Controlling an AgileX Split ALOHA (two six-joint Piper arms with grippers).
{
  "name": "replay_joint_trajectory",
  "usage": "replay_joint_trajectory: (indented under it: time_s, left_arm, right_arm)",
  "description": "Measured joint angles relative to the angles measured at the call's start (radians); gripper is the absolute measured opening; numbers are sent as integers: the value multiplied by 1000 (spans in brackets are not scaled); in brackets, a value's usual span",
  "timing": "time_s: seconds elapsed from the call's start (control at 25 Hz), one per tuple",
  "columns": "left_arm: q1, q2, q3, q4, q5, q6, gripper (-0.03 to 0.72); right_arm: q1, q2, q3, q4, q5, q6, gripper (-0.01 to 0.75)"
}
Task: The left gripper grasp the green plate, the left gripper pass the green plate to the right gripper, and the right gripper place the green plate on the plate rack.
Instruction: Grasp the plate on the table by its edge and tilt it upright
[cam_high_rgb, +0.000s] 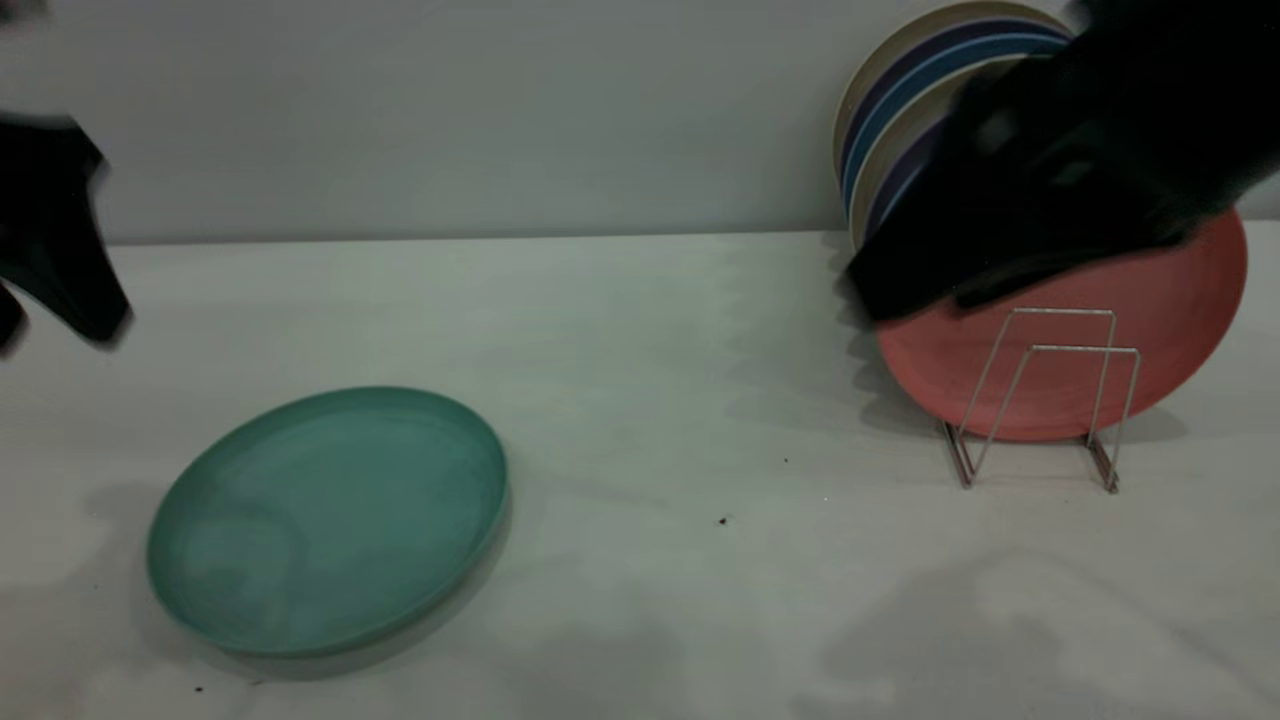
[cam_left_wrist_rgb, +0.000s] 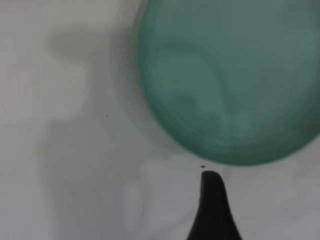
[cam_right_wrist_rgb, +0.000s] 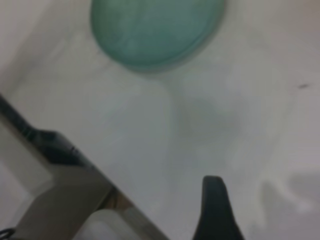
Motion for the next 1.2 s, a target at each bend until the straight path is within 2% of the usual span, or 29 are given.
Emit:
replay_joint_trajectory:
  time_s: [0.24, 0.48, 0.64, 0.96, 1.2]
  left_arm:
    - [79, 261, -105, -15, -14, 26, 564]
    - [85, 427, -145, -130, -31, 126, 563]
    - [85, 475, -148, -170, -37, 188, 563]
    - [85, 481, -153, -173, -41, 206, 563]
    - [86, 482, -182, -89, 11, 190, 563]
  right_arm:
    - [27, 116, -1, 195, -8, -135, 542]
    - [27, 204, -75, 370, 8, -236, 542]
    - [27, 281, -136, 395, 33, -240, 541]
    - [27, 317, -142, 397, 46, -240, 542]
    - [27, 317, -142, 397, 47, -240, 541]
